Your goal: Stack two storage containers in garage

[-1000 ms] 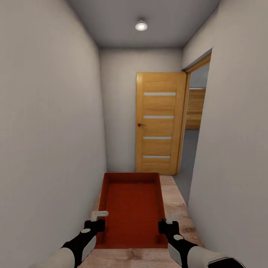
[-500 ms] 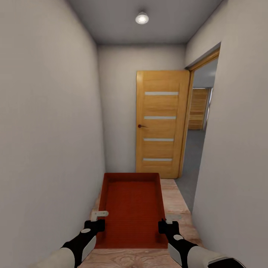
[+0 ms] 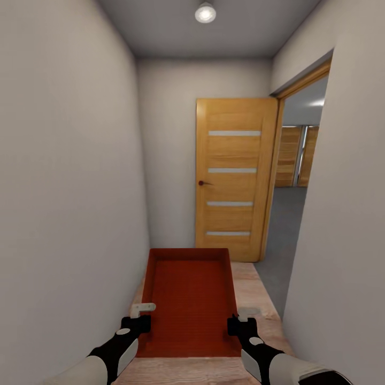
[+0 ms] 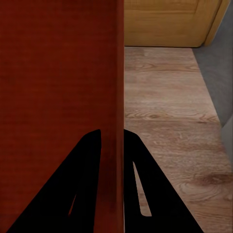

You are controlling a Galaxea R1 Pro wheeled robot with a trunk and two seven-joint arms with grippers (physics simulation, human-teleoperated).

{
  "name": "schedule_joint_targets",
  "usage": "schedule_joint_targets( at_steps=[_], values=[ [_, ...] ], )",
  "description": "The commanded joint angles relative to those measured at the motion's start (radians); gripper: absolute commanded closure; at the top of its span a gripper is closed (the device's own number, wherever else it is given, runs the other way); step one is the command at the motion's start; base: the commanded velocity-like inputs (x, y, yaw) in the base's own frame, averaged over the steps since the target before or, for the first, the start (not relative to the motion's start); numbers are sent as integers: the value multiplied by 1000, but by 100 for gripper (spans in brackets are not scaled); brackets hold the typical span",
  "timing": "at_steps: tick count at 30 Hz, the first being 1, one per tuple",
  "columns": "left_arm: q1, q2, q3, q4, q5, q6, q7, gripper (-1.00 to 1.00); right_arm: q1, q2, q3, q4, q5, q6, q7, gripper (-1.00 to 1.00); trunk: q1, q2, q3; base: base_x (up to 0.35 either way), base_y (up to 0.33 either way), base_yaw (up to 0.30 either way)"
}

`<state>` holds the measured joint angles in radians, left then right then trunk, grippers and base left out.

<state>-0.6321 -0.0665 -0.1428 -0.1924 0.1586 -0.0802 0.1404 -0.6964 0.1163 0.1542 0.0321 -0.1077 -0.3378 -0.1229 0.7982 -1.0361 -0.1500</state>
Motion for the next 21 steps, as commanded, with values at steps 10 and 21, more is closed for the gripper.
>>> schedule_joint_targets(
  at_steps=[10, 21],
  values=[
    [-1, 93, 43, 2, 44, -3, 11, 100, -2, -3, -28, -1, -7, -8, 0, 100, 1, -1, -1, 323, 0, 0],
    [-1, 93, 43, 2, 44, -3, 11, 100, -2, -3, -28, -1, -7, -8, 0, 100, 1, -1, -1, 323, 0, 0]
  ],
)
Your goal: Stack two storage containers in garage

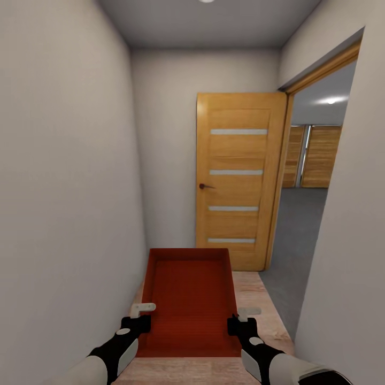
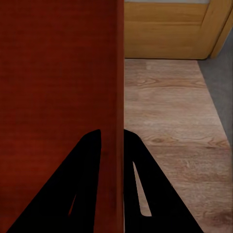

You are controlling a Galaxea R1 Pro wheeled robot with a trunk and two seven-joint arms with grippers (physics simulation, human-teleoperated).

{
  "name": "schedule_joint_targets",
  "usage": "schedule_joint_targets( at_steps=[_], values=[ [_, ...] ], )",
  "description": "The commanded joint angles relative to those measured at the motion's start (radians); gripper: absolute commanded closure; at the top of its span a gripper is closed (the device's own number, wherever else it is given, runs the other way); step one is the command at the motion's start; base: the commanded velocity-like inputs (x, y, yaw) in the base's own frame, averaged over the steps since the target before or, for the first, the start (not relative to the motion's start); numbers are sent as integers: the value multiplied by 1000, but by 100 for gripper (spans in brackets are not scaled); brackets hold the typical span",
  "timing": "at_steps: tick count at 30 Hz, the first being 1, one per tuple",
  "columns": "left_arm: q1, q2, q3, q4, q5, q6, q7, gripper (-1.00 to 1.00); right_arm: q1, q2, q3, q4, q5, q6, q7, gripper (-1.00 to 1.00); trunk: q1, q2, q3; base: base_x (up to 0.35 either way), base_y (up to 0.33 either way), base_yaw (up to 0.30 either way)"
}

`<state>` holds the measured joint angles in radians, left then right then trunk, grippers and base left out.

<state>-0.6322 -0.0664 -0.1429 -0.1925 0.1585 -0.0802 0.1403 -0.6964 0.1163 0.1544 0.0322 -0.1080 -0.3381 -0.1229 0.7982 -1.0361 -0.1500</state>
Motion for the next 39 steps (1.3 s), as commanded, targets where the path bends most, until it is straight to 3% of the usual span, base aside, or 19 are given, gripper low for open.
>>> schedule_joint_targets(
  at_steps=[1, 30, 39],
  values=[
    [-1, 93, 43, 2, 44, -3, 12, 100, -2, -3, -29, 0, -7, -8, 0, 100, 1, -1, -1, 323, 0, 0],
    [-1, 94, 43, 1, 44, -4, 13, 100, -2, -3, -29, -1, -7, -8, 0, 100, 1, -1, -1, 321, 0, 0],
    [-2, 94, 43, 0, 44, -4, 14, 100, -2, -3, -29, 0, -8, -9, 0, 100, 1, -1, 0, 69, 0, -117]
  ],
)
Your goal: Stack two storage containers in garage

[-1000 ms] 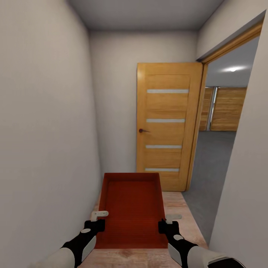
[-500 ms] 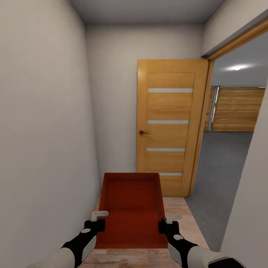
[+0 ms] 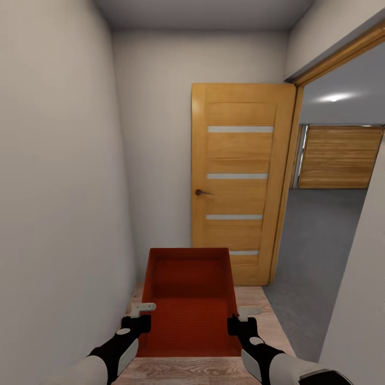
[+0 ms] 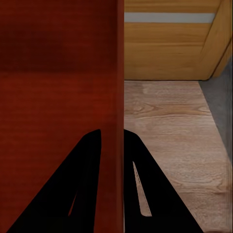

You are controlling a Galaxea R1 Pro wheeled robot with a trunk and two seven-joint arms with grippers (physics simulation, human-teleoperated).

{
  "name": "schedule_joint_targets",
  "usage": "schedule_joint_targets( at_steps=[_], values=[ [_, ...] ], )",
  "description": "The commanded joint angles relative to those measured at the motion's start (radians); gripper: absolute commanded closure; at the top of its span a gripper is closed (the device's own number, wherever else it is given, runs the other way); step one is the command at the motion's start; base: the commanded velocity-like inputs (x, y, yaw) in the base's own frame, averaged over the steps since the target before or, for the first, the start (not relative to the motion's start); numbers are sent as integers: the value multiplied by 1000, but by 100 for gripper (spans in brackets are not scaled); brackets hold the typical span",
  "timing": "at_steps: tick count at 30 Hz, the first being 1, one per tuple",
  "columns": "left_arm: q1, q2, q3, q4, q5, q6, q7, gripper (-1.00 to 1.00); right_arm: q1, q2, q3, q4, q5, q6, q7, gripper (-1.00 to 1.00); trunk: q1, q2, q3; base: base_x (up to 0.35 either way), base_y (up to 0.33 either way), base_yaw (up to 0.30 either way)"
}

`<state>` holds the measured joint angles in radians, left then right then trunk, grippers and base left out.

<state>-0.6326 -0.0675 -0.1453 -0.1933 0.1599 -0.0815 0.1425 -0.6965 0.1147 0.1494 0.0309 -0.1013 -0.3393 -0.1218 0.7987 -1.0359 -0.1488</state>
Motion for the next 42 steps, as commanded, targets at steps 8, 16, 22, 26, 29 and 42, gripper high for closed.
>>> schedule_joint_targets(
  at_steps=[8, 16, 22, 26, 29, 42],
  values=[
    [-1, 95, 46, 0, 43, -3, 12, 100, -1, -1, -24, 1, -15, -7, -1, 100, 0, -1, -1, 2, 0, -269],
    [-1, 96, 46, -1, 43, -3, 13, 100, -1, -1, -24, 1, -15, -7, -1, 100, 0, -1, -1, 0, 0, -277],
    [-2, 95, 46, -2, 43, -3, 14, 100, -1, -1, -24, 0, -15, -7, -1, 100, 0, -1, -1, 46, 0, -278],
    [-2, 96, 46, -2, 43, -3, 13, 100, -1, -1, -24, 1, -15, -7, -1, 100, 0, -1, -1, 156, 56, -278],
    [-1, 96, 46, -2, 43, -3, 13, 100, -1, -1, -24, 1, -15, -7, -1, 100, 0, -1, -1, 188, 119, -277],
    [-1, 95, 46, -2, 43, -3, 12, 100, -1, -1, -24, 0, -15, -7, -1, 100, 0, -1, -1, 55, 30, -173]
  ],
)
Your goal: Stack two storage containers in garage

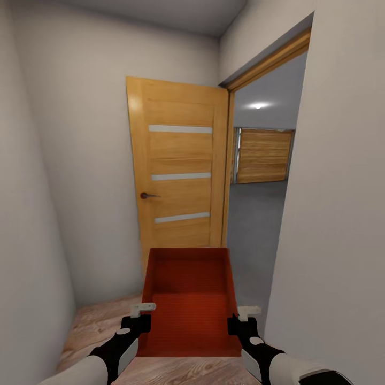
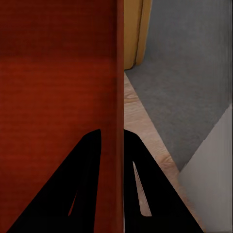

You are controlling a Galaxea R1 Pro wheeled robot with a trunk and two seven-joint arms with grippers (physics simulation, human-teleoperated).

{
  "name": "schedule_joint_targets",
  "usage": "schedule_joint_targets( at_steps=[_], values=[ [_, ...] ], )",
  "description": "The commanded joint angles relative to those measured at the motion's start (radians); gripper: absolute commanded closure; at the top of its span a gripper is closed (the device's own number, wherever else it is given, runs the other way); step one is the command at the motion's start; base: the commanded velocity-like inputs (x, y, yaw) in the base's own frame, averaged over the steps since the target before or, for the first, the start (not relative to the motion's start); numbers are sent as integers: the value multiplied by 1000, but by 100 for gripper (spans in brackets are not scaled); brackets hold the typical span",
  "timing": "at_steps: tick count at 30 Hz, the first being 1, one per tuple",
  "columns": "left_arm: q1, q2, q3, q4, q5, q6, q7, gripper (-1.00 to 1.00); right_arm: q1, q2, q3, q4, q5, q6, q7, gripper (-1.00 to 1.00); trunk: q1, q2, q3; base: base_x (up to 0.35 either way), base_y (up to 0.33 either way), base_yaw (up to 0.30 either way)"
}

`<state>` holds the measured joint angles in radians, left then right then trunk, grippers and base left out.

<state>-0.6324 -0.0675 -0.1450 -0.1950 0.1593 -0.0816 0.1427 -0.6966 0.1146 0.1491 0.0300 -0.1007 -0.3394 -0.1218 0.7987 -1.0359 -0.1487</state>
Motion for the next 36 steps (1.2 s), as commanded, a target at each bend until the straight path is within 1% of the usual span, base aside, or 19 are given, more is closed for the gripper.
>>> schedule_joint_targets(
  at_steps=[1, 4, 9, 29, 36],
  values=[
    [-2, 95, 45, 0, 43, -3, 13, 100, -1, -1, -23, 1, -16, -7, -1, 100, 0, -1, -1, 1, 0, -251],
    [-2, 96, 46, -1, 43, -3, 14, 100, -1, -1, -23, 1, -16, -7, -1, 100, 0, -1, -1, 34, 0, -259],
    [-2, 96, 47, -2, 43, -3, 14, 100, -1, -1, -23, 2, -16, -7, -1, 100, 0, -1, -1, 193, 54, -262],
    [-2, 96, 46, 0, 43, -3, 12, 100, -1, -1, -23, 1, -16, -7, -1, 100, 0, -1, -1, 296, 110, -261],
    [-2, 96, 47, -1, 43, -3, 12, 100, -1, -1, -23, 2, -15, -7, -1, 100, 0, -1, -1, 300, 113, -74]
  ],
)
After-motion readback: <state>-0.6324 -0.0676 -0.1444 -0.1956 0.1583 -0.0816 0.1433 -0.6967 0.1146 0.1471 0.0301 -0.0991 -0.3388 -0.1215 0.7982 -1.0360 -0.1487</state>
